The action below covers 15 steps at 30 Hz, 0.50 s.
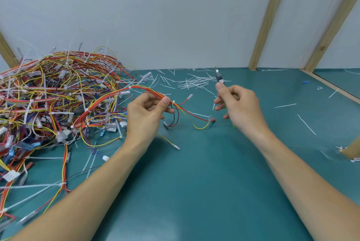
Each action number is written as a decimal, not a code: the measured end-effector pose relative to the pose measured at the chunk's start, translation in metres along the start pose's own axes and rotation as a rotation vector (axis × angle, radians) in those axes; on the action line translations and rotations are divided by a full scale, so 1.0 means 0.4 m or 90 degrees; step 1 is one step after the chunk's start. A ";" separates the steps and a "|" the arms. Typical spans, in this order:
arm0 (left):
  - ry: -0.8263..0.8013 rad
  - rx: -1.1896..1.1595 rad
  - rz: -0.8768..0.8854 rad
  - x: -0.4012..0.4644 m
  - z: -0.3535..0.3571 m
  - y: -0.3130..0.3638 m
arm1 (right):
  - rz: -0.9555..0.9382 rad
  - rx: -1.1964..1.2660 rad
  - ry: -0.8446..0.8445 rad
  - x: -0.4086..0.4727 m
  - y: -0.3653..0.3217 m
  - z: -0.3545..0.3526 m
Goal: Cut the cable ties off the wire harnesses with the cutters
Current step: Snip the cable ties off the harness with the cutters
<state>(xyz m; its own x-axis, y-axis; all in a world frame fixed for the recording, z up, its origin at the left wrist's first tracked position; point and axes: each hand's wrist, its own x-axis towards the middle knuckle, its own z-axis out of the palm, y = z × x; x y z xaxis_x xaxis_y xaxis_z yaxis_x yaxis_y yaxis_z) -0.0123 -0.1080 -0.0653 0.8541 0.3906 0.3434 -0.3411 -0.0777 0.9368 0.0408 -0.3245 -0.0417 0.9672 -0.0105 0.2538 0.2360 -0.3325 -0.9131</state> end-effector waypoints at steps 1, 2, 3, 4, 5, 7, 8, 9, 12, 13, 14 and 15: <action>0.004 -0.004 -0.004 0.000 -0.001 0.001 | 0.017 0.023 0.000 0.002 0.000 -0.001; 0.008 -0.006 -0.009 0.000 -0.003 0.001 | 0.033 0.040 -0.003 0.004 0.001 -0.002; 0.012 -0.009 -0.013 0.000 -0.004 0.002 | 0.046 0.050 -0.008 0.006 0.002 -0.003; 0.016 -0.011 -0.017 0.000 -0.005 0.002 | 0.057 0.056 -0.014 0.008 0.003 -0.004; 0.020 -0.012 -0.021 0.001 -0.006 0.003 | 0.067 0.061 -0.023 0.009 0.004 -0.005; 0.026 -0.014 -0.029 0.003 -0.007 0.002 | 0.085 0.066 -0.049 0.009 0.003 -0.006; 0.028 -0.018 -0.034 0.004 -0.007 0.002 | 0.092 0.057 -0.065 0.008 0.004 -0.005; 0.030 -0.023 -0.041 0.005 -0.007 0.001 | 0.094 0.039 -0.081 0.008 0.005 -0.003; 0.039 -0.052 -0.072 0.009 -0.010 0.001 | 0.087 -0.025 -0.117 0.003 0.009 0.005; 0.042 -0.066 -0.086 0.011 -0.012 0.002 | 0.083 -0.033 -0.132 0.002 0.008 0.005; 0.044 -0.081 -0.102 0.014 -0.013 0.002 | 0.079 -0.032 -0.153 -0.001 0.007 0.004; 0.046 -0.095 -0.118 0.016 -0.015 0.002 | 0.074 -0.025 -0.180 -0.004 0.005 0.002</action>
<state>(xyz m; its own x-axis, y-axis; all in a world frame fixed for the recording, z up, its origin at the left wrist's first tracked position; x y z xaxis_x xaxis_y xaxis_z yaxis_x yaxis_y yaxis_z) -0.0096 -0.0999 -0.0627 0.8793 0.4502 0.1553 -0.2395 0.1363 0.9613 0.0400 -0.3244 -0.0441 0.9766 0.2102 0.0448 0.1239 -0.3802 -0.9166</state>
